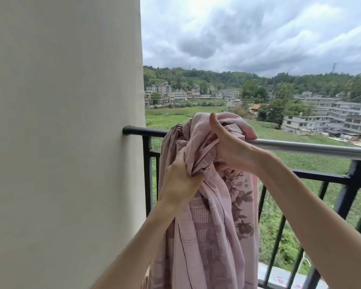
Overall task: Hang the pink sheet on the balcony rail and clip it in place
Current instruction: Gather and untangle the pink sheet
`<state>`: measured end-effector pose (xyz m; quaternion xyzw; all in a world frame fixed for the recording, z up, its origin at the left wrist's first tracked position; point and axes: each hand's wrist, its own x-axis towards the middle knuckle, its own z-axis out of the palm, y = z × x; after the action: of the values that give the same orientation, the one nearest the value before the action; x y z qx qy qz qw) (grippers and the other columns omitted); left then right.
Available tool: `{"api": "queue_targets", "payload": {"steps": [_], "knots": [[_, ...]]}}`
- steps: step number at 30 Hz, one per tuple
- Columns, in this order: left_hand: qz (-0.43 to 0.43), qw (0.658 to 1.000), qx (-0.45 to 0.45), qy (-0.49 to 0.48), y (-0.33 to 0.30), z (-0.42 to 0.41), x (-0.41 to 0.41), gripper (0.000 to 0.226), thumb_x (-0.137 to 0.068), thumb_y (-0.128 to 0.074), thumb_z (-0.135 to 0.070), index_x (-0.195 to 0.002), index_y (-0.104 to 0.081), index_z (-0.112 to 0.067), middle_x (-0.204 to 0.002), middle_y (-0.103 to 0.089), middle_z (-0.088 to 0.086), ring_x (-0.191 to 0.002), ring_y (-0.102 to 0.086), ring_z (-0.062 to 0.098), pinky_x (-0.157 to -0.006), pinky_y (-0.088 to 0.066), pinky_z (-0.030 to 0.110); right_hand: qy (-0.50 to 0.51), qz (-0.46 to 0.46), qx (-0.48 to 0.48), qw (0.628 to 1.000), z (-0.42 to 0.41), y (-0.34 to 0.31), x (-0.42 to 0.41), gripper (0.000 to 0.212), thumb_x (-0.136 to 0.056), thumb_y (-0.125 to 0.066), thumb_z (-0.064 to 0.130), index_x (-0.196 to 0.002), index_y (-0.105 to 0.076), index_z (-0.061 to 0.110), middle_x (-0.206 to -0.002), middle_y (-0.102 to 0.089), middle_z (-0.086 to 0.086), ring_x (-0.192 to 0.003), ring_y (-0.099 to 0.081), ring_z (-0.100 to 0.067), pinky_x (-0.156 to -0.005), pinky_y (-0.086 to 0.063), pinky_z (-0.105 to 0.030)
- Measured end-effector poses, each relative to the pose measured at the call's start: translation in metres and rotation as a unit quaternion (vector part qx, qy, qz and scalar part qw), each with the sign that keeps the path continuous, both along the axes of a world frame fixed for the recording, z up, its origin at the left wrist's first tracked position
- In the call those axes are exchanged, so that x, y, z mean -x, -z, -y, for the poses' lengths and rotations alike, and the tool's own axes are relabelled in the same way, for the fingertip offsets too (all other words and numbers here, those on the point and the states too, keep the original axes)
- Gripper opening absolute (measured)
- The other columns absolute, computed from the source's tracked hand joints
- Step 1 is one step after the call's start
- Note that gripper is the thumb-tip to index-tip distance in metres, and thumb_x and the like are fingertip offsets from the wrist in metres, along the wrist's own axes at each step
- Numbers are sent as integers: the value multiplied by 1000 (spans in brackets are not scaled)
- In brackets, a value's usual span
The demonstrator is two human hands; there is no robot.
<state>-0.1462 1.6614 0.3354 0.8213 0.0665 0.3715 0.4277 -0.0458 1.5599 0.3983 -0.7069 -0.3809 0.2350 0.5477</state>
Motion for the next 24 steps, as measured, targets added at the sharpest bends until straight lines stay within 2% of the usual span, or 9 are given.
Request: {"api": "queue_targets", "payload": {"steps": [2,4,6,9,12,15,19,22,24], "knots": [[3,998,27,52,-7,-18,4,38,-78,-68,-15,-113,-58,-21,-88,-64,-15,-75,-61,-5,-64,-44,5,-30,-18,44,998,8,2,0,89,-71,-25,81,-123,-54,14,-123,-62,-3,-119,-53,-14,-108,-35,-42],[10,995,41,89,-15,-36,10,28,-77,-65,-7,-98,-62,-26,-84,-68,-14,-80,-64,2,-67,-47,11,-29,-46,-10,998,14,3,1,101,-66,-31,77,-144,-32,12,-144,-41,-10,-134,-39,-23,-111,-30,-48],[0,991,59,120,-24,-50,19,34,-78,-61,2,-92,-64,-29,-82,-70,-11,-81,-65,6,-70,-50,16,-6,-77,-102,992,18,5,1,77,-76,-43,61,-137,-42,14,-137,-49,-16,-126,-49,-28,-106,-38,-48],[-42,981,68,178,-36,-62,28,31,-80,-61,5,-96,-65,-21,-86,-71,-3,-80,-67,11,-70,-54,19,89,35,-162,982,16,-1,2,23,-91,-52,35,-96,-64,15,-104,-69,-16,-93,-68,-24,-86,-54,-39],[-51,973,87,206,-45,-67,30,23,-83,-59,2,-100,-63,-12,-85,-71,-2,-79,-68,11,-70,-55,21,214,242,-135,937,3,-18,-3,50,-86,-59,42,-68,-66,-4,-62,-67,-12,-53,-59,-15,-55,-48,-25],[-40,968,125,212,-58,-71,25,13,-85,-59,-4,-96,-63,-8,-73,-71,-13,-73,-68,7,-68,-55,20,263,317,-118,903,-16,-44,-12,55,-83,-61,47,-47,-48,7,-29,-43,8,-26,-33,-3,-34,-26,-14],[-26,965,187,180,-72,-83,7,17,-85,-60,-15,-97,-66,-5,-86,-72,8,-74,-69,19,-63,-55,23,216,310,-64,924,-51,-70,-30,55,-87,-51,54,-55,-48,8,-51,-46,-2,-45,-39,-13,-45,-36,-19],[-3,958,251,136,-73,-100,-2,22,-87,-59,-20,-97,-66,-2,-90,-70,16,-71,-69,20,-61,-55,24,145,201,-51,968,-76,-80,-42,68,-91,-38,57,-92,-62,-6,-78,-54,-13,-74,-52,-22,-80,-54,-40],[21,949,294,109,-74,-114,-4,21,-89,-56,-19,-93,-65,-1,-80,-72,13,-63,-69,17,-55,-53,21,84,98,-76,989,-92,-81,-46,61,-96,-36,49,-117,-57,-5,-94,-57,-13,-88,-55,-25,-84,-54,-39]]}}
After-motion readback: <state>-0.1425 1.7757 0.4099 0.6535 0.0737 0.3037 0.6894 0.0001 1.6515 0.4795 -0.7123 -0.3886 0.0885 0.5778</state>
